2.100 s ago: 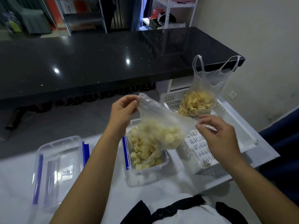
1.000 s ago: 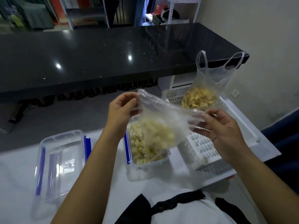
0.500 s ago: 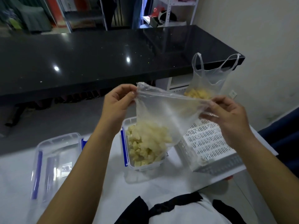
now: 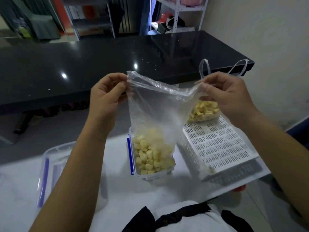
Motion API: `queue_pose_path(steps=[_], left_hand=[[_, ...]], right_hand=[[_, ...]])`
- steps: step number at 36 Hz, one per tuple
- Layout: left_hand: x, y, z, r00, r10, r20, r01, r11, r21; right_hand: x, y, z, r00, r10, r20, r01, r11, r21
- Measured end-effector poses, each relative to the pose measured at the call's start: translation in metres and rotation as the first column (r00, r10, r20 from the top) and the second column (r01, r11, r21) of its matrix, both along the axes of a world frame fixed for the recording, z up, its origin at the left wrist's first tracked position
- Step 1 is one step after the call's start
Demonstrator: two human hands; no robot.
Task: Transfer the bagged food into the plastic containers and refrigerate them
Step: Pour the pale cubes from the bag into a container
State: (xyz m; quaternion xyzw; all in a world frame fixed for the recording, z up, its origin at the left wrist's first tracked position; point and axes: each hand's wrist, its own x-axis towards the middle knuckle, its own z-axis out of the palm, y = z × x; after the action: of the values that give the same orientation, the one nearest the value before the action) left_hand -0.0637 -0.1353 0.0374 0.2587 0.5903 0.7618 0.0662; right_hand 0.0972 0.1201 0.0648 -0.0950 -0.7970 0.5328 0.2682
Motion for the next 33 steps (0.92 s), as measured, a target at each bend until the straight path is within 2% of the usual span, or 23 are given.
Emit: queue_pose_path(steps=[3,8,14,26,29,33], left_hand=[[-0.002,-0.004,0.010,1.000,0.017,-0.012,-0.017,1.000,0.018],[0.000,-0.004,0.020,0.999,0.029,-0.033,-0.028,0.999,0.027],[0.003,-0.008,0.021,0.998,0.027,-0.050,-0.026,0.999,0.025],[0.001,-0.013,0.031,0.993,0.075,-0.091,-0.071,0.997,0.042],[0.002,-0.012,0.034,0.991,0.079,-0.104,-0.075,0.996,0.037],[0.002,-0.015,0.038,0.990,0.075,-0.117,-0.069,0.996,0.057]], right_hand=[[-0.007,-0.003,0.011,0.998,-0.003,-0.068,0.005,0.999,0.032],[-0.014,0.000,0.022,0.990,-0.061,-0.126,0.058,0.998,-0.029],[-0.010,-0.004,0.020,0.998,0.013,-0.060,-0.012,1.000,0.016],[-0.005,0.002,0.033,0.987,0.002,-0.160,0.002,1.000,0.021],[-0.006,0.000,0.033,0.990,0.031,-0.137,-0.028,0.999,0.028],[-0.002,0.003,0.037,0.974,0.007,-0.225,-0.004,1.000,0.015]])
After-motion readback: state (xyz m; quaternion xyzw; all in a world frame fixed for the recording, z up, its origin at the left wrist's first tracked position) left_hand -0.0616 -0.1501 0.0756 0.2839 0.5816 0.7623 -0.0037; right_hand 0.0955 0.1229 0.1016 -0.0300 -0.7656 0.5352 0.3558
